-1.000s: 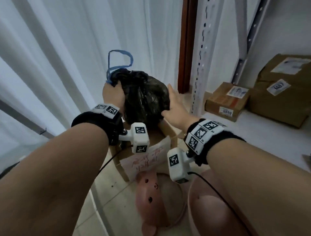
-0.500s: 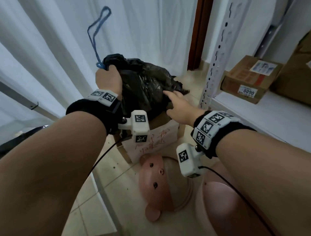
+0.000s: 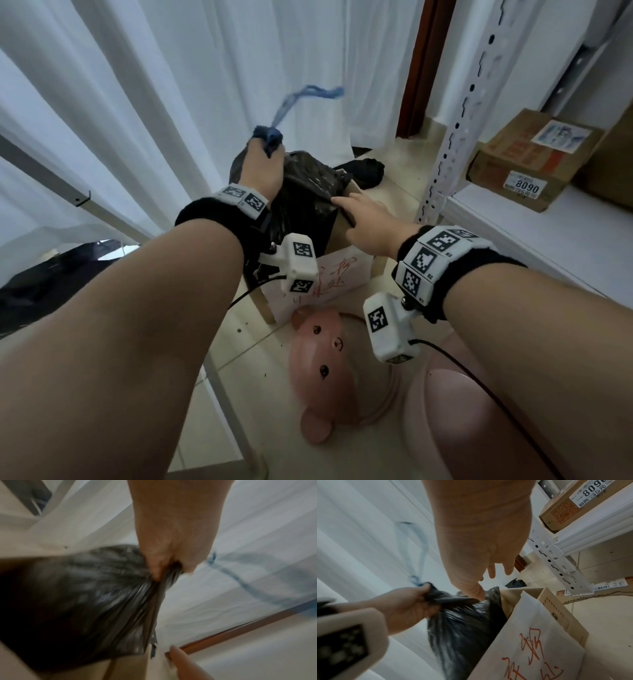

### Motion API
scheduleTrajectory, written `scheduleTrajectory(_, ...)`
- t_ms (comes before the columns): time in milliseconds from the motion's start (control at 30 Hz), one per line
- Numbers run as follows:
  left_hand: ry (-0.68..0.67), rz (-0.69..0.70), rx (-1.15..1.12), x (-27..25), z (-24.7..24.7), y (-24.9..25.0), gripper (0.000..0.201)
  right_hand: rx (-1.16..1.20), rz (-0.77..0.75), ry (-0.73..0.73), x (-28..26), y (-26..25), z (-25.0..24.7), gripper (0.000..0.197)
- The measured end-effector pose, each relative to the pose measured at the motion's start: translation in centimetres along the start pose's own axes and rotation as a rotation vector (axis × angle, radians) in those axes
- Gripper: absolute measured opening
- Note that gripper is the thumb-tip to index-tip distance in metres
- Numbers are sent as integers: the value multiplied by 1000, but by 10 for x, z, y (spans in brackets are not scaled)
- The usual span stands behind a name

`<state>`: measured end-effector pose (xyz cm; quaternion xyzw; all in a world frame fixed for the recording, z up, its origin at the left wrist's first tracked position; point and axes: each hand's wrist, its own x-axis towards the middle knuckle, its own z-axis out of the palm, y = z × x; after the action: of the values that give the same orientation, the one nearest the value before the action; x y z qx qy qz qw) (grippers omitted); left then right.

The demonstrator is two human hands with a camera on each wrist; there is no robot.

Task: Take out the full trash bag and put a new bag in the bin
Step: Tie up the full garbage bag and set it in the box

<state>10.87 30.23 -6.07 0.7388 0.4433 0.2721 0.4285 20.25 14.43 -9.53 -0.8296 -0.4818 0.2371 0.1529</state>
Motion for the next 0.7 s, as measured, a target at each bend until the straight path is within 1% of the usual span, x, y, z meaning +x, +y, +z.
scheduleTrajectory(33,-124,-43,64,2,6,-6,43,-29,-4,-3,0,1,1,69)
scheduleTrajectory(67,-239,-87,126,4,12,-15,48,-57,-5,-7,-1,3,2,68)
scheduleTrajectory(100,-317,-118,188,5,16,-22,43,-76,-4,-9,-2,4,1,68)
scheduleTrajectory(133,-347,-119,225,5,20,-27,35,-86,4,-16,-3,6,1,67)
scheduleTrajectory(167,-349,-107,234,3,23,-29,30,-92,10,-22,-5,9,1,66)
scheduleTrajectory(233,-329,-28,248,-6,23,-23,37,-90,6,-13,-9,12,-1,63)
scheduleTrajectory(300,-310,46,329,-16,19,-16,38,-86,-10,11,-15,13,-5,58)
scheduleTrajectory(400,-321,130,391,-37,17,-6,24,-31,-29,81,-26,14,-4,52)
scheduleTrajectory(467,-319,189,410,-60,17,-3,20,68,14,91,-44,14,6,52)
scheduleTrajectory(567,-310,212,427,-103,17,7,18,79,58,50,-81,12,17,52)
scheduleTrajectory(633,-333,228,416,-132,15,22,19,70,47,82,-109,8,12,52)
scheduleTrajectory(700,-323,229,366,-152,15,41,18,87,39,131,-133,4,-3,48)
